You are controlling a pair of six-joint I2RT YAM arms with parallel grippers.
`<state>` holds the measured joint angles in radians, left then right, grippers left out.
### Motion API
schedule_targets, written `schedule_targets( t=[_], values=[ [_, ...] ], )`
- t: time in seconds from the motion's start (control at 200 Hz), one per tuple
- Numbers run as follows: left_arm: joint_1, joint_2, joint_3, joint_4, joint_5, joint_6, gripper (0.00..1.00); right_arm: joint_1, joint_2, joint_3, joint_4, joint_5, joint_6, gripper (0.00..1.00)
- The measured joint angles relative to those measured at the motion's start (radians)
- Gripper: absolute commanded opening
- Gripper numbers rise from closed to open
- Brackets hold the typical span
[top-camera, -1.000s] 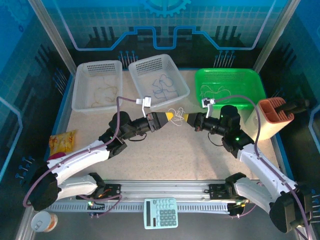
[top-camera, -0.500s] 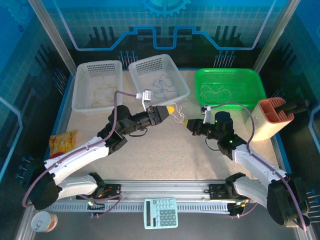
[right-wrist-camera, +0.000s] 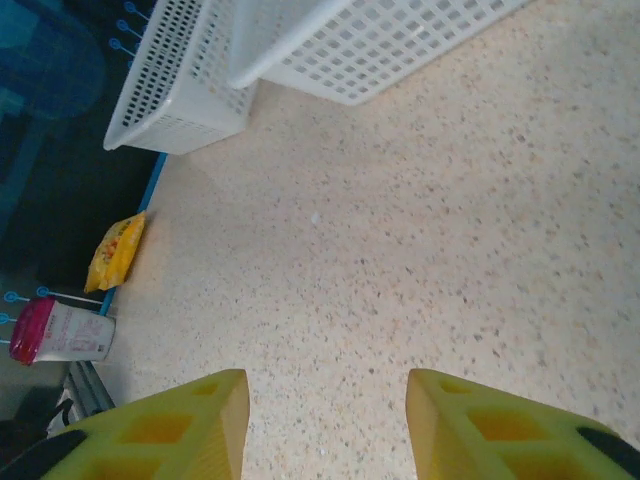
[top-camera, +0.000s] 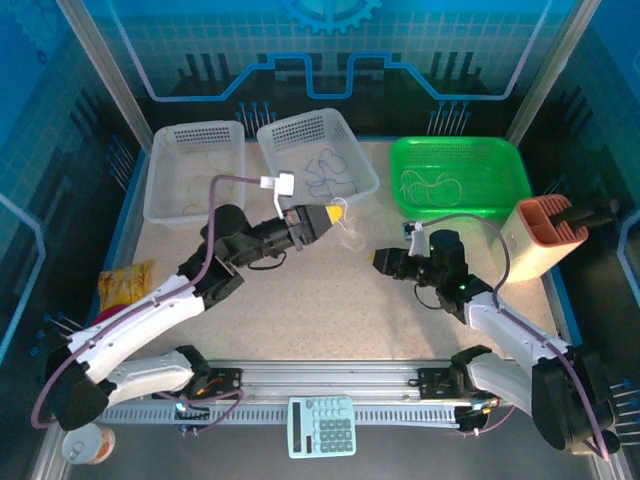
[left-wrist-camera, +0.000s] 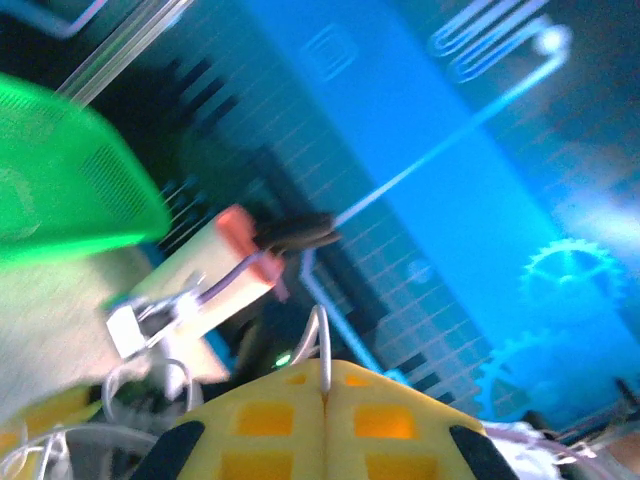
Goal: Untangle the cables
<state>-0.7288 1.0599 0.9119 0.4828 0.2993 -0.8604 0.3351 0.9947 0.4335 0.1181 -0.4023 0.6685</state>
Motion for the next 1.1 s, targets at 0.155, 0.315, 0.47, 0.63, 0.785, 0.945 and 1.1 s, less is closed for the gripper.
schedule_targets(
  t=[0.155,0.315,0.47,0.63,0.785,0.945,1.1],
  values=[
    [0.0,-0.003,-0.021,0.07,0.013,0.001,0.0,-0.003,-0.112,0.05,-0.129,0.006,-0.018,0.51],
    [0.0,0.01,-0.064,0.067,0.031,0.023,0.0,-0.003,-0.219,0.129,-0.202,0.004,-0.037,0.62],
    [0.0,0.013,-0.079,0.062,0.059,0.044,0.0,-0.003,-0.296,0.183,-0.254,0.001,-0.052,0.69],
    [0.0,0.024,-0.083,0.062,0.097,0.052,0.0,-0.003,-0.338,0.233,-0.288,-0.014,-0.073,0.76],
    [0.0,0.048,-0.084,0.061,0.128,0.052,0.0,-0.002,-0.339,0.268,-0.286,-0.055,-0.086,0.8],
    [0.0,0.076,-0.084,0.062,0.145,0.052,0.0,0.013,-0.304,0.301,-0.267,-0.085,-0.087,0.8],
    [0.0,0.094,-0.084,0.062,0.153,0.051,0.0,0.063,-0.284,0.307,-0.256,-0.089,-0.094,0.76]
  ],
)
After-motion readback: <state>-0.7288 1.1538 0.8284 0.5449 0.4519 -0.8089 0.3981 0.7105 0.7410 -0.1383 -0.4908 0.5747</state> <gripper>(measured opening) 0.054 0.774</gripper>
